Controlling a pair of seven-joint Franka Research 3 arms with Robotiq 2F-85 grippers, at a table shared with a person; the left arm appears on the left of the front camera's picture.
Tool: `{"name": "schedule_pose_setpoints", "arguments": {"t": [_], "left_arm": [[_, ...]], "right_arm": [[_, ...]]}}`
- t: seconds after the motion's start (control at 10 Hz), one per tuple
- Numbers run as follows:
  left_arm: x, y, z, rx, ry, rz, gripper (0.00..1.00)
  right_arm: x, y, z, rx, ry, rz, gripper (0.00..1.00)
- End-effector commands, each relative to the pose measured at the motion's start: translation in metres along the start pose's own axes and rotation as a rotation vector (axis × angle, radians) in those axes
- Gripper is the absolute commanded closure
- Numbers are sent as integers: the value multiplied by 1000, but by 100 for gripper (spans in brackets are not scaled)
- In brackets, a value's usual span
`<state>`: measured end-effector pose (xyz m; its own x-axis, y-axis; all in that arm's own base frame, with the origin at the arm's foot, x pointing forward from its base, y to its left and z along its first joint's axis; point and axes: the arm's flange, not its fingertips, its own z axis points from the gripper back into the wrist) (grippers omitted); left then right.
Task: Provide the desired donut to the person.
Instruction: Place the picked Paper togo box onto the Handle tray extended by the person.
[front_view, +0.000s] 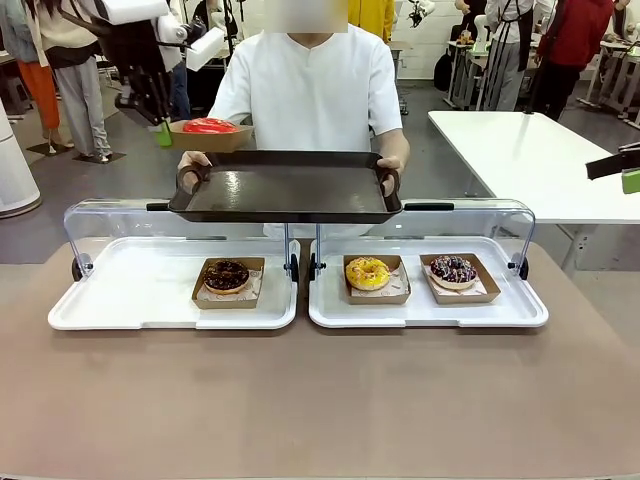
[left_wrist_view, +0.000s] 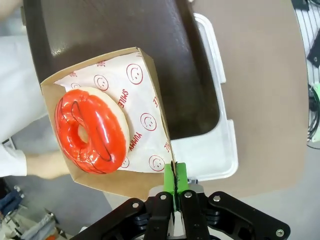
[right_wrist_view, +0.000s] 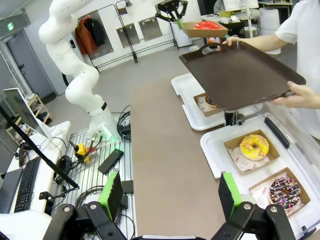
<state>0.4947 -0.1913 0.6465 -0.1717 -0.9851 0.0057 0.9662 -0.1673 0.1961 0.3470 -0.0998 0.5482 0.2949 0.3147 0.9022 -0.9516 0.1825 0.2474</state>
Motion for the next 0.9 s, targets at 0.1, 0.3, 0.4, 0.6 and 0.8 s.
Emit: {"name": "schedule_pose_setpoints", "arguments": {"t": [0.1, 0.3, 0.4, 0.6, 0.8], "left_arm": [[-13, 21, -12, 8, -68, 20, 99], [-15, 31, -34, -21, -89, 15, 99], [-15, 32, -41, -36, -97, 12, 99], [-16, 39, -51, -72, -104, -3, 99], [-12, 39, -59, -87, -102, -9, 99]], "right_arm": [[1, 0, 0, 7, -14, 8, 0], [1, 0, 0, 7, -14, 8, 0], [1, 0, 0, 7, -14, 8, 0], [1, 0, 0, 7, -14, 8, 0], [1, 0, 0, 7, -14, 8, 0]]}}
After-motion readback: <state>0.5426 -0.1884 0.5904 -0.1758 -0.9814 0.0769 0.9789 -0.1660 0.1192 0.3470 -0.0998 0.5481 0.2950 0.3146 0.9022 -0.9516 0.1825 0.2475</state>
